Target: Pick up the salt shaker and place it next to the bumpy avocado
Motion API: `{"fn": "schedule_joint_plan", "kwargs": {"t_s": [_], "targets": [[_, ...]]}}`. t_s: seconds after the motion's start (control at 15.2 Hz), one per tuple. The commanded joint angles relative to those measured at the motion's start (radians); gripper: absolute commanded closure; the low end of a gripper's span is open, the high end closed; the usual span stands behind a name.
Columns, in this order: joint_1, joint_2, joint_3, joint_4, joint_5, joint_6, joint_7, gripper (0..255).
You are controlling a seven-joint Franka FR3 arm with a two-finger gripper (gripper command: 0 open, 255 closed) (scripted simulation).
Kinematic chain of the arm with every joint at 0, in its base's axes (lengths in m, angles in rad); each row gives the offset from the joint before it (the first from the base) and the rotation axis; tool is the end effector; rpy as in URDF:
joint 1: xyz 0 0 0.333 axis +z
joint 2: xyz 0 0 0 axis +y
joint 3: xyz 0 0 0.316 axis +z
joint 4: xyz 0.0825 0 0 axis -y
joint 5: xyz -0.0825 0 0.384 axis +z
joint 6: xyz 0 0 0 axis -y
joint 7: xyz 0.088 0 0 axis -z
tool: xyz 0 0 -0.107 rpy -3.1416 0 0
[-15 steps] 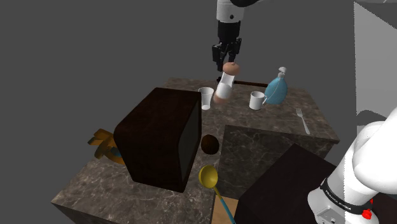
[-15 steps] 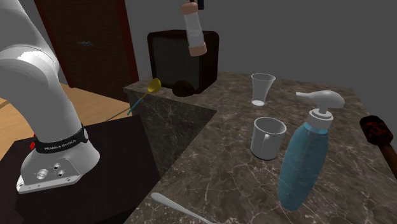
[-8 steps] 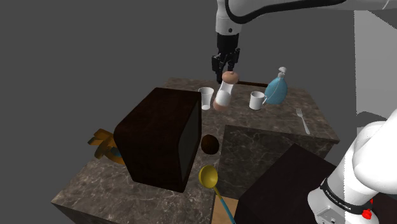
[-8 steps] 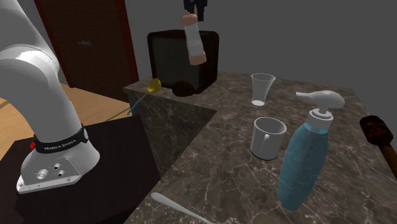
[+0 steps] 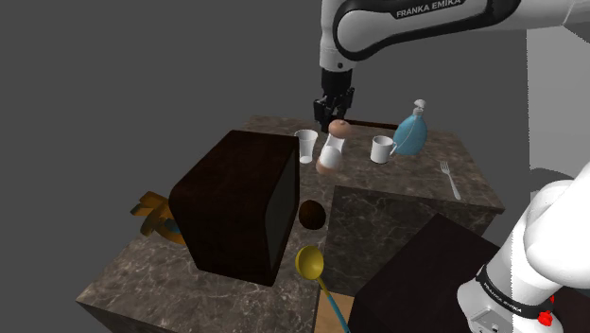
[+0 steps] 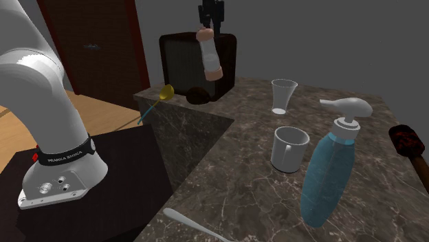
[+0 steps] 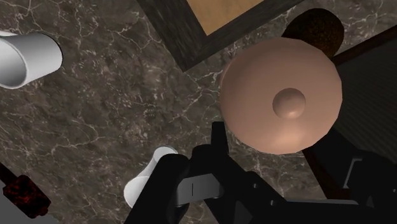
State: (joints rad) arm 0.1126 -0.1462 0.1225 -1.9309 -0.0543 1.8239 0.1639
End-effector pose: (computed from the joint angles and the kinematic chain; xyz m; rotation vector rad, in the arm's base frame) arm 0.5067 0.1201 0.5529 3.0762 0.1275 0.0789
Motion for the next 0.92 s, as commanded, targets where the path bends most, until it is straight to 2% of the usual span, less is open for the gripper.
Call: {"fn": "schedule_joint_plan", "kwargs": {"t_s": [0.0, 0.86], "targets": [[0.000, -0.003, 0.000, -0.031, 0.000, 0.029, 0.001, 255], [0.000, 0.022, 0.001, -0.179, -0.007, 0.202, 0.015, 255]]}}
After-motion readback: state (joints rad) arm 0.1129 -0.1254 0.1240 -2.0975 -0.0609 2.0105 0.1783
